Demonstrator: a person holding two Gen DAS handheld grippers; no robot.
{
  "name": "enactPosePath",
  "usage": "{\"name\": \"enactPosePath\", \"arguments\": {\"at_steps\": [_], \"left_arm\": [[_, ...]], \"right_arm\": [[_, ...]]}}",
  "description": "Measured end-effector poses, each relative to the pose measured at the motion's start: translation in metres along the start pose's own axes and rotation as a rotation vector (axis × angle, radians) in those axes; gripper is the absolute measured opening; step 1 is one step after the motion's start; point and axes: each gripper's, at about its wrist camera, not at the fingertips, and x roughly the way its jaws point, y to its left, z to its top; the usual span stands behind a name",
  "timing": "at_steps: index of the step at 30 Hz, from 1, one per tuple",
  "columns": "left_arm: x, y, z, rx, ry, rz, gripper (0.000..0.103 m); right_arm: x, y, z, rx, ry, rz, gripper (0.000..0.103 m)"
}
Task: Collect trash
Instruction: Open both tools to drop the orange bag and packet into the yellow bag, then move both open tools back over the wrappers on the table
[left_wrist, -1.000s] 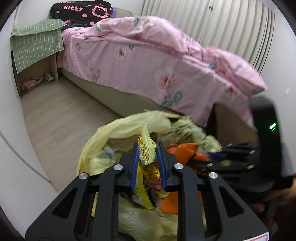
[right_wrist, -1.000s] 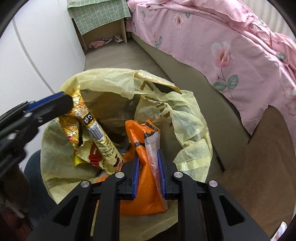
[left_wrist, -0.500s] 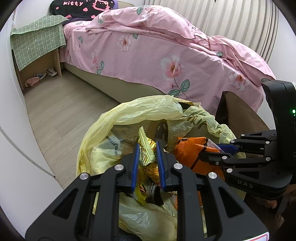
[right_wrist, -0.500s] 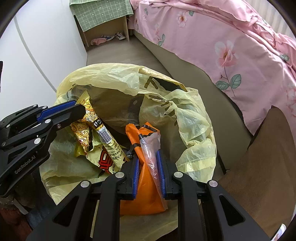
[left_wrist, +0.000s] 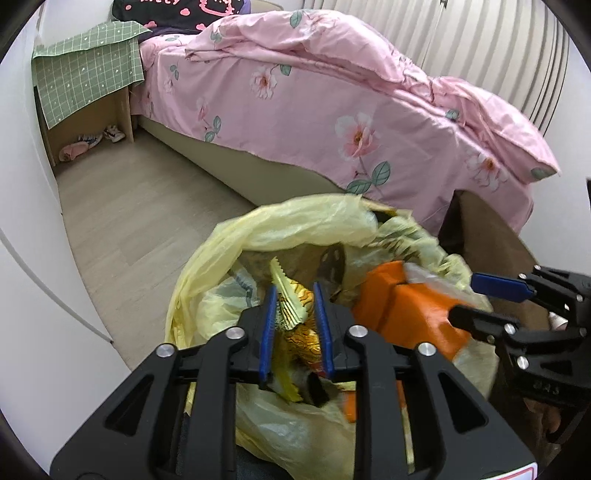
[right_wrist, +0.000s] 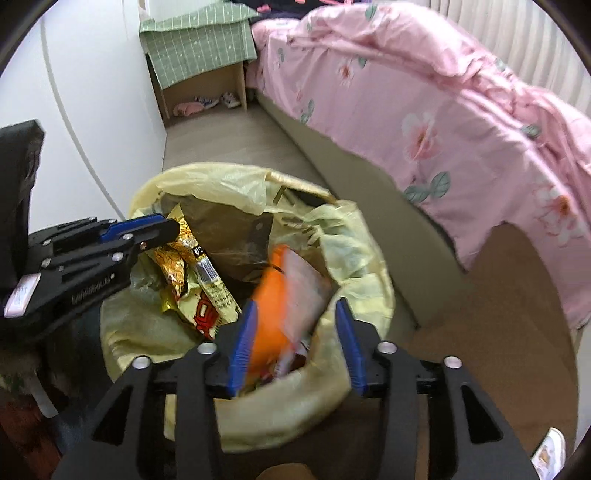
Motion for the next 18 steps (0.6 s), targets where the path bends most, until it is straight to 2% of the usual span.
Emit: {"name": "enactPosePath", "arguments": {"at_steps": [3,6,9,12,14,18], "left_arm": [[-0.021,-0.003,0.008,-0.006,-0.044,-0.007,0.037],[-0.040,-0.007,0.017,-0.021,-0.091,-0.025,0.041],[-0.063,-0.021,0.023,-0.017,-0.134,-0.083,0.045],[-0.086,-0.055,0.021,0.054,-0.176,-0.145,0.047],[-0.097,-0.078,0.017,0.094,-0.192,-0.188,0.049],[-0.111,-0.132,0.003,0.178,-0.200,-0.287,0.051]], "right_arm": [[-0.026,-0.006,-0.010,0.024,-0.046,-0.026,0.043],[-0.058,-0.015,-0.026,0.072,-0.104,-0.045,0.043],[-0.093,-0.026,-0.049,0.117,-0.171,-0.082,0.046],[-0.128,-0.040,-0.077,0.168,-0.233,-0.130,0.050],[-0.147,-0.053,-0.095,0.205,-0.266,-0.151,0.061],[-0.191,-0.072,-0.142,0.261,-0.309,-0.243,0.061]]}}
